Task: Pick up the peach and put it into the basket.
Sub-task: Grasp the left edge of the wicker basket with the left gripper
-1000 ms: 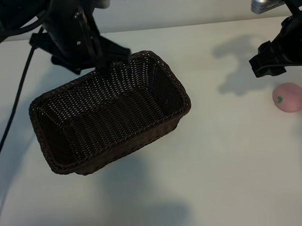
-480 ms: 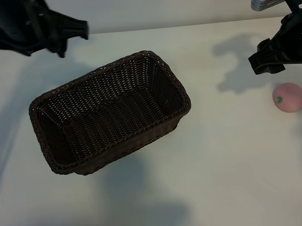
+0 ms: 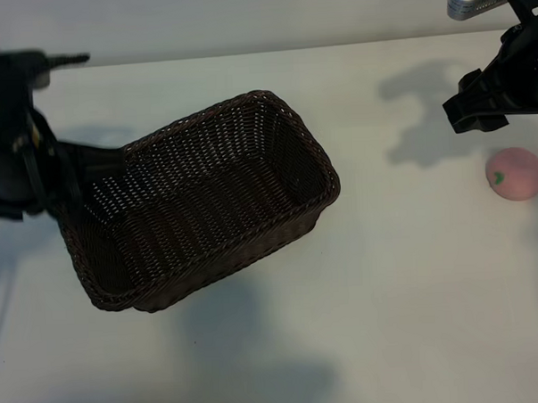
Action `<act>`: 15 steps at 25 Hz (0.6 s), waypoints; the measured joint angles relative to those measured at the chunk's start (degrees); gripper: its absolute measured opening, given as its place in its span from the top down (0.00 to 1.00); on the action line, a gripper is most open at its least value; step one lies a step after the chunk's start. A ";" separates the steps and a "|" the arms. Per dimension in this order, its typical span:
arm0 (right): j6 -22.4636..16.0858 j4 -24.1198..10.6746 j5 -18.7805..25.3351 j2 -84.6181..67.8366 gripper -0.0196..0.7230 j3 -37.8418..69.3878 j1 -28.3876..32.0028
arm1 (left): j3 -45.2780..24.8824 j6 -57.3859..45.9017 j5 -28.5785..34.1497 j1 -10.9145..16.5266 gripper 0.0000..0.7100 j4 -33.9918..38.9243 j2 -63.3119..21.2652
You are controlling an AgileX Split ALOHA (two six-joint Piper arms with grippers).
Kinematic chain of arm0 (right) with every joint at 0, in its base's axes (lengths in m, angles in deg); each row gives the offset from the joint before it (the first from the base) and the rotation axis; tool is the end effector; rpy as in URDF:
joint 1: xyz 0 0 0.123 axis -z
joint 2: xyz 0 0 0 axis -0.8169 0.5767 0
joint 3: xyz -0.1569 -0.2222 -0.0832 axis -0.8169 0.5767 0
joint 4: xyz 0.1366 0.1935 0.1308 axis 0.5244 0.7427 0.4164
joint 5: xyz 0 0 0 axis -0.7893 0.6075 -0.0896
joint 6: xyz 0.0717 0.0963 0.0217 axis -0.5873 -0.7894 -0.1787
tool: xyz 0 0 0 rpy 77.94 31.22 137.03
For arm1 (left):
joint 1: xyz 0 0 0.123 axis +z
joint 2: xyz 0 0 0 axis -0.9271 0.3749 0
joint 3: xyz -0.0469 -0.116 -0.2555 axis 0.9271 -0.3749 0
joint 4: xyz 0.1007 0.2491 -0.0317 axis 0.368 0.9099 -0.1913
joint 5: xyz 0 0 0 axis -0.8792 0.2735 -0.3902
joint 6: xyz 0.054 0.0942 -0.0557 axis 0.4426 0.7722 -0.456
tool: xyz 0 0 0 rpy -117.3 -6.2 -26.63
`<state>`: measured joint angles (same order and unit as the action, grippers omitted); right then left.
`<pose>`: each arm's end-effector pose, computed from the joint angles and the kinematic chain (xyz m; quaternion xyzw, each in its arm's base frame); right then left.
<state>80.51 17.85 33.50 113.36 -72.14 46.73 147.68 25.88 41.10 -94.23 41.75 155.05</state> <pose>0.3427 0.0678 0.2398 -0.1601 0.9579 0.0750 0.2262 0.2807 -0.1018 0.2276 -0.0947 0.9788 0.0532 0.1738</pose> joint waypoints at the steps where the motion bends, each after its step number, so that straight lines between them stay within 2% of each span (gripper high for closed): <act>1: 0.00 0.00 0.00 0.00 0.21 0.00 0.00 | -2.05 -1.43 -2.21 0.49 0.24 -0.08 -0.30; 9: -0.06 0.00 0.05 0.00 0.21 0.00 0.00 | -12.31 -1.87 -17.20 8.28 0.24 -6.76 -0.59; 15: 0.00 0.40 0.05 0.00 0.21 0.00 0.00 | -13.65 -1.01 -21.67 10.93 0.24 -7.89 -0.59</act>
<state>80.51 18.26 33.55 113.36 -72.14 46.73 134.03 24.86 19.43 -83.30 33.86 154.45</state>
